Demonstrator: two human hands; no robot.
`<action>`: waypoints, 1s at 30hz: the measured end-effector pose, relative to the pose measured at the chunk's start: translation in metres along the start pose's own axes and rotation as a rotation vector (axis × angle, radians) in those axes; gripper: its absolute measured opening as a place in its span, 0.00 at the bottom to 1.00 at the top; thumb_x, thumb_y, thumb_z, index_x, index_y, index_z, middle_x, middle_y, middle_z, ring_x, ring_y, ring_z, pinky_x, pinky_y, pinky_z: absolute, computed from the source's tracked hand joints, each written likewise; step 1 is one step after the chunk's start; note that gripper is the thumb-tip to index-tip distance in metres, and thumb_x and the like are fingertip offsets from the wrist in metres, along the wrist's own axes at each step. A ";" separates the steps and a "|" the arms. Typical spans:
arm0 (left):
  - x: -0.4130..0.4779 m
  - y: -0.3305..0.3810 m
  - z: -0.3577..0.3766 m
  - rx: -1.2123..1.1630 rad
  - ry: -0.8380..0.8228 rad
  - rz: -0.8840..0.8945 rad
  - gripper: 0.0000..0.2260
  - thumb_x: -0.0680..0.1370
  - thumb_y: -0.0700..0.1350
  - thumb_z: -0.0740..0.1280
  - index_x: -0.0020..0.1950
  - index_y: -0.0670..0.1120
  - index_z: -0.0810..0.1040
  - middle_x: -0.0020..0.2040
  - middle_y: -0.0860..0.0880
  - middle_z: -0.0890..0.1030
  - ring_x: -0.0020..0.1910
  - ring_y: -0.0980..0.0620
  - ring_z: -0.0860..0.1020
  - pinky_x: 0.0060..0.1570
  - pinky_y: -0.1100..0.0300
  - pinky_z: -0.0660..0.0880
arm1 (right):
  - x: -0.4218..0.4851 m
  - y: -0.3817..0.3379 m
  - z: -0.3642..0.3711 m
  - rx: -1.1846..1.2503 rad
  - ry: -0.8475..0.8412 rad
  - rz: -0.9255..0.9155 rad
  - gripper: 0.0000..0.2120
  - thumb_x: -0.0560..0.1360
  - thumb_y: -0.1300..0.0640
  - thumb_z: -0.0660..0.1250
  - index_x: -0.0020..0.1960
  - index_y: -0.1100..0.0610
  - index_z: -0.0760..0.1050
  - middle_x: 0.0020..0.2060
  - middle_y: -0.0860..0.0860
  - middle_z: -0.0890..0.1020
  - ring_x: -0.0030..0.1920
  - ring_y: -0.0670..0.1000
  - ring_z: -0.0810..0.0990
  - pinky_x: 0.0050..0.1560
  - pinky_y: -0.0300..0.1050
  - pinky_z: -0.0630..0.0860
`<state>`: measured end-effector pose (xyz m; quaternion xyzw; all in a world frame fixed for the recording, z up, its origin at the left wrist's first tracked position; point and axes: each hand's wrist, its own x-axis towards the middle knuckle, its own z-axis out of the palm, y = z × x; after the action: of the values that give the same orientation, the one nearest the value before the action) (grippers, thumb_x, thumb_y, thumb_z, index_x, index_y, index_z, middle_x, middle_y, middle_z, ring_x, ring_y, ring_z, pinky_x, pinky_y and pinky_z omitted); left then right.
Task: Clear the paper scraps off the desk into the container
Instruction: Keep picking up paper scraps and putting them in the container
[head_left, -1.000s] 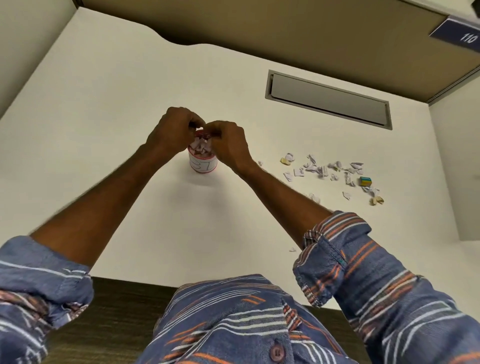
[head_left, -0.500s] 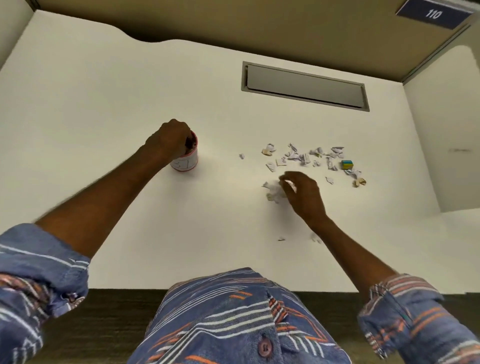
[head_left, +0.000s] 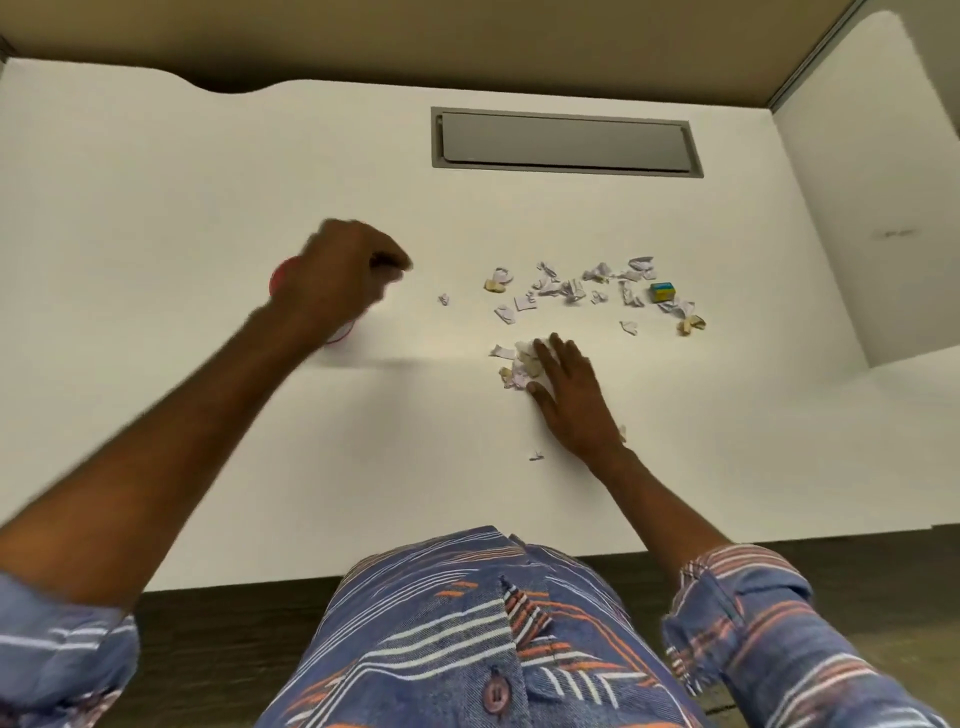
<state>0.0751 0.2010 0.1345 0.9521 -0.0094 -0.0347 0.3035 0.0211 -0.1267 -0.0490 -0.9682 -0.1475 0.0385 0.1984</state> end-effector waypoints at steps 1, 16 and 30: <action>-0.001 0.010 0.017 -0.044 -0.039 0.029 0.09 0.76 0.42 0.71 0.55 0.48 0.85 0.50 0.48 0.84 0.43 0.51 0.82 0.47 0.62 0.76 | 0.003 0.000 0.001 0.014 0.013 -0.037 0.25 0.83 0.50 0.59 0.78 0.56 0.64 0.78 0.57 0.65 0.78 0.60 0.60 0.77 0.59 0.61; -0.034 0.045 0.214 0.259 -0.524 0.217 0.41 0.72 0.71 0.61 0.80 0.57 0.52 0.81 0.47 0.41 0.79 0.41 0.39 0.76 0.40 0.49 | -0.106 0.062 -0.049 0.173 0.016 0.213 0.40 0.77 0.37 0.66 0.81 0.50 0.54 0.82 0.49 0.51 0.82 0.52 0.46 0.80 0.53 0.52; -0.103 0.039 0.245 0.003 -0.175 0.234 0.28 0.78 0.54 0.67 0.74 0.43 0.68 0.75 0.46 0.68 0.77 0.49 0.61 0.74 0.51 0.63 | -0.047 0.032 -0.015 0.103 0.017 -0.223 0.16 0.80 0.63 0.65 0.67 0.57 0.77 0.71 0.55 0.75 0.72 0.54 0.72 0.67 0.50 0.76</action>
<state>-0.0455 0.0320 -0.0364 0.9383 -0.1469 -0.0820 0.3023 -0.0128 -0.1742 -0.0472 -0.9347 -0.2502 0.0153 0.2521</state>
